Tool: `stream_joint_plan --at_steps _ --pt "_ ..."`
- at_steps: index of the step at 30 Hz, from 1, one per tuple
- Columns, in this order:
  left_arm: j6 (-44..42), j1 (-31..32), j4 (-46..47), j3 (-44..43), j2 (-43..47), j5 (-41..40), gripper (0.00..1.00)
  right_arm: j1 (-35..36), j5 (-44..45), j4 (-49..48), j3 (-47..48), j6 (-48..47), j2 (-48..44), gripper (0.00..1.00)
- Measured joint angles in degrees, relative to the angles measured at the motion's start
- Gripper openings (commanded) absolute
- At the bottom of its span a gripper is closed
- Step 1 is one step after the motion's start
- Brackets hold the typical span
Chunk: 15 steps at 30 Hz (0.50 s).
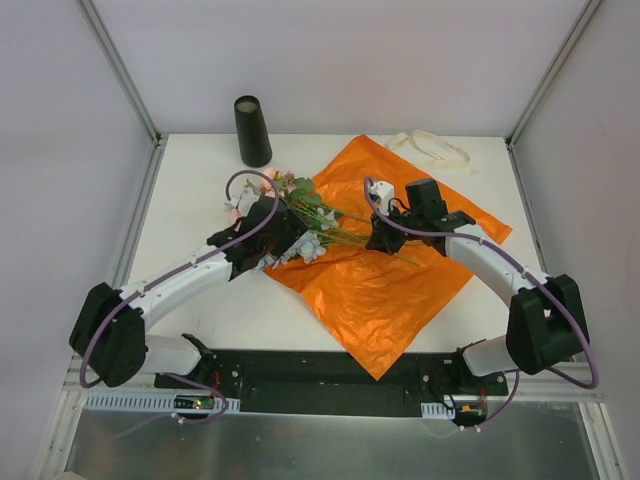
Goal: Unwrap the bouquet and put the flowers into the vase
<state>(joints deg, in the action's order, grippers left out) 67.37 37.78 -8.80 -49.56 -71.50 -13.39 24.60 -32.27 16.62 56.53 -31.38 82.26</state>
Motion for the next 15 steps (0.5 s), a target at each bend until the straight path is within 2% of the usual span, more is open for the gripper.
stream_joint_plan --at_steps 7,11,15 --pt "6.16 0.0 7.34 -1.31 -11.15 1.29 0.65 0.59 -0.24 -1.73 -0.9 2.43 -1.31 0.0" --pt "8.66 -0.02 9.46 -2.21 -14.14 1.16 0.64 0.68 -0.63 -1.88 -0.96 2.95 -1.38 0.0" --pt "10.29 -0.35 10.45 -3.3 -17.0 1.11 0.58 0.79 -0.81 -1.97 -1.29 3.48 -2.08 0.0"
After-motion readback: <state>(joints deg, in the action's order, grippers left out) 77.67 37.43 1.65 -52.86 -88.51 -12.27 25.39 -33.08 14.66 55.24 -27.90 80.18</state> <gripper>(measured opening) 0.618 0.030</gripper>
